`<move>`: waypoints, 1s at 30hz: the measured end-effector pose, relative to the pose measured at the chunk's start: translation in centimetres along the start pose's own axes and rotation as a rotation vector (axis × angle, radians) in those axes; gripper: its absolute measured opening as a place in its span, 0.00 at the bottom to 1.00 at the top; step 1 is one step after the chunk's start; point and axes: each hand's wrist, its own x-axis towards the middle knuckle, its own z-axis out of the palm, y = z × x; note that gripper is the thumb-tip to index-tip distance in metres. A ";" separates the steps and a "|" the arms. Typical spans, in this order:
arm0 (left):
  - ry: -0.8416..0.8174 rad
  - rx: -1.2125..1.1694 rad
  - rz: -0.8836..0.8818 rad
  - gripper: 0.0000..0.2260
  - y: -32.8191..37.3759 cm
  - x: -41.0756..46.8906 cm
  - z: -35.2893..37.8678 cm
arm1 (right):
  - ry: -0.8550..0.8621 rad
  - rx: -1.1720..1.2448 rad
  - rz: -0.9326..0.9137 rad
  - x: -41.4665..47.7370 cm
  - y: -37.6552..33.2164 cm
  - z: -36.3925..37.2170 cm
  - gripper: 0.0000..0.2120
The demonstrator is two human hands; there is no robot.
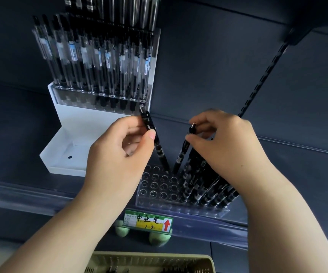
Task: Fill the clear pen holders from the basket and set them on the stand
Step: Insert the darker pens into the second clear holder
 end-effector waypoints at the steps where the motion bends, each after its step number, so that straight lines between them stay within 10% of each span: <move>1: 0.000 0.003 0.002 0.09 0.0 0.0 0.0 | 0.002 0.000 0.002 0.0 0.0 0.0 0.09; 30: -0.260 0.301 0.183 0.08 -2.3 -0.2 2.9 | 0.002 0.031 -0.021 -0.7 -0.6 -1.0 0.08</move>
